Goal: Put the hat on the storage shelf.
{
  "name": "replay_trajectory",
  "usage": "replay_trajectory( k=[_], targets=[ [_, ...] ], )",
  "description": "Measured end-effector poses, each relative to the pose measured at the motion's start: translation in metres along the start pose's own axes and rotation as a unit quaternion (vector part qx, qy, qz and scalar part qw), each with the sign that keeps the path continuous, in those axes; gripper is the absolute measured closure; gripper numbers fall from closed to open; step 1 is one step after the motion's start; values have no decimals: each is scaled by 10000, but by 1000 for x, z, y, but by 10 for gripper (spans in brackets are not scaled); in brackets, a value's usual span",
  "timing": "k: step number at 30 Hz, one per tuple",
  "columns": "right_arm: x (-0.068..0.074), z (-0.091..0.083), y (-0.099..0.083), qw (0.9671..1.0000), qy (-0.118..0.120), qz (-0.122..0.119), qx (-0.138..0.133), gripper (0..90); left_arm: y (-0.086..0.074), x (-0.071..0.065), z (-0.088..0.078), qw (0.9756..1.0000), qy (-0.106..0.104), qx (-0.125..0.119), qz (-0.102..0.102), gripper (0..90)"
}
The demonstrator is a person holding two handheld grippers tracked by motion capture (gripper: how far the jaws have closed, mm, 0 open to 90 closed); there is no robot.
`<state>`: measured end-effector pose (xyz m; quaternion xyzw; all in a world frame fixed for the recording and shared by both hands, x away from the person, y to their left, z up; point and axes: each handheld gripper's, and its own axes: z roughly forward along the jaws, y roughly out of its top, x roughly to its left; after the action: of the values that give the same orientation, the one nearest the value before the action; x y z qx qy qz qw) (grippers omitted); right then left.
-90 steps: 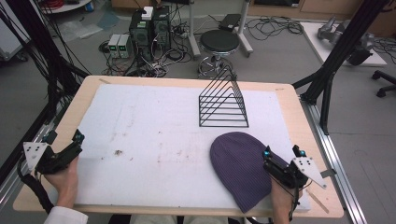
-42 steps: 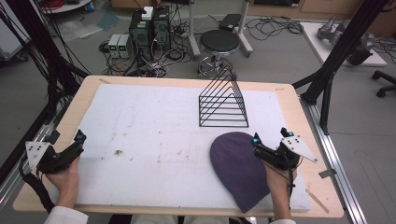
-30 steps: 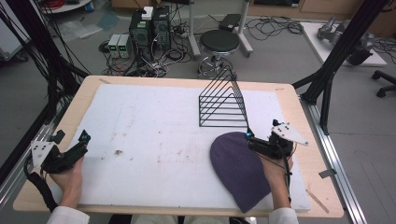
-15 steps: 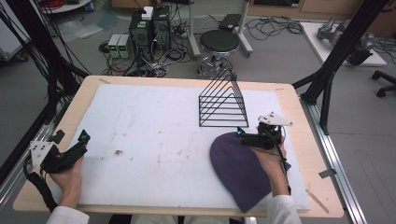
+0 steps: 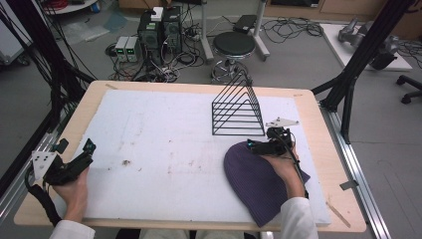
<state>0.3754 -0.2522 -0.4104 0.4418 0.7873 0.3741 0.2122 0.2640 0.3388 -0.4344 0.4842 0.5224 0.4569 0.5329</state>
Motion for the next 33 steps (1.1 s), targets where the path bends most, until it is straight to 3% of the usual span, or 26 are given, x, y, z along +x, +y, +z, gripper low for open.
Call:
replay_trajectory(
  k=[9,23,29,31,33],
  targets=[
    [-3,14,-2,9976,378,-32,584,49,0,0,1,10000,-29,18,7,183],
    [-12,26,-8,9953,526,107,809,52,0,-1,0,9999,-124,27,-45,197],
    [-11,33,-11,9914,724,143,1081,65,0,-2,1,9998,-185,35,-55,204],
    [-12,33,-11,9914,730,145,1076,79,-1,-3,1,9998,-211,31,-64,205],
    [-14,30,-12,9911,787,130,1070,151,0,-4,1,9997,-228,42,-51,208]
  ],
)
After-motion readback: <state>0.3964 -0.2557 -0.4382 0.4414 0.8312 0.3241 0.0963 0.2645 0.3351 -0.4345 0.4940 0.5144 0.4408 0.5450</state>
